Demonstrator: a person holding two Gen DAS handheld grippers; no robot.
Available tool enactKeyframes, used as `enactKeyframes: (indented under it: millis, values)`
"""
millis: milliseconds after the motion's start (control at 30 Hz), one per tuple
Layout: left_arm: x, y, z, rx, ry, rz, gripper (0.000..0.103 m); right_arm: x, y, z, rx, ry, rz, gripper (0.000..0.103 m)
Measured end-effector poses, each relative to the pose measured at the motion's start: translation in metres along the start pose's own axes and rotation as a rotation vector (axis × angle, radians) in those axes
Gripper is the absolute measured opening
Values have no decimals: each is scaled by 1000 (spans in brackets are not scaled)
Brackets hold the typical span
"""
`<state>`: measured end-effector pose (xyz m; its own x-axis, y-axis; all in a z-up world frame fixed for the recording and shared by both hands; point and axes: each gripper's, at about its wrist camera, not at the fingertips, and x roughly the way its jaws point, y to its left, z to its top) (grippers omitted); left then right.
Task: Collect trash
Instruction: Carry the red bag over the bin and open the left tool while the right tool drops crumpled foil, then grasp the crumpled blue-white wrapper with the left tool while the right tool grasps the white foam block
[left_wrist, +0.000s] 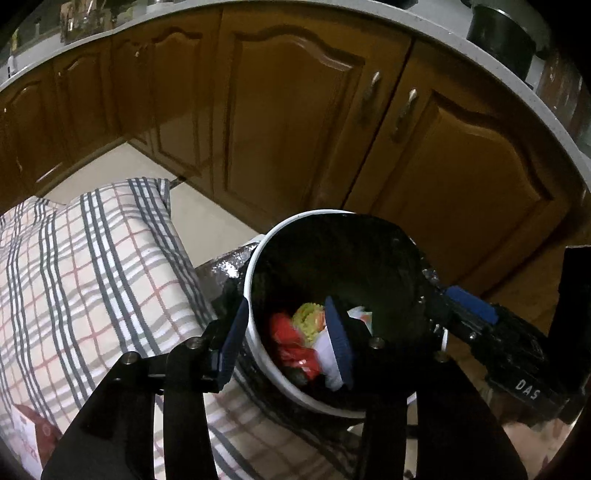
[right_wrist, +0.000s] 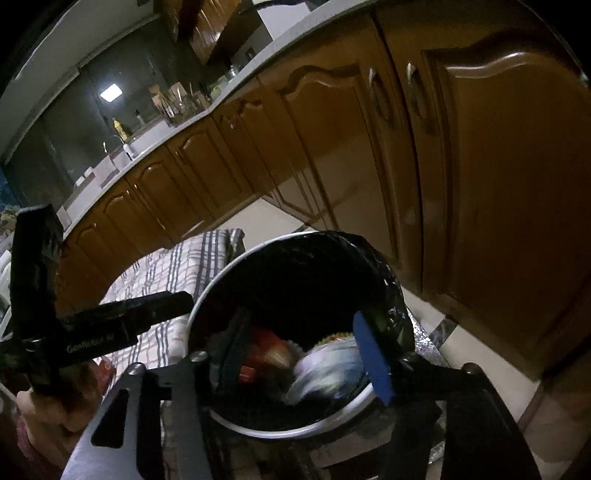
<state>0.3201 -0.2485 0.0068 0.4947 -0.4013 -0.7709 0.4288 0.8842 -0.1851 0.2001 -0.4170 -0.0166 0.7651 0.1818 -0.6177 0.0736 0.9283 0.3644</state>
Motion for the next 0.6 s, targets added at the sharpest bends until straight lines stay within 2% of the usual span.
enactKeyframes:
  millis: [100,267,367,467,600]
  values:
    - [-5,3,-4,-10,-8,-9,46,-3,0,-3,8,-9,8,63]
    - [-22,10,-17,-37,-36,-16,56,-12,7,-6,10,-32,32,81]
    - [-32,15,-25,-61,-58,-4,60,-17,15,-11,4,-45,43,87]
    - [-45,24,-36,-92,-78,3,61,-22,25,-17,3,-50,61,92]
    - [-67,43,-52,-129,-107,18,61,-27,40,-28,-6,-53,91,92]
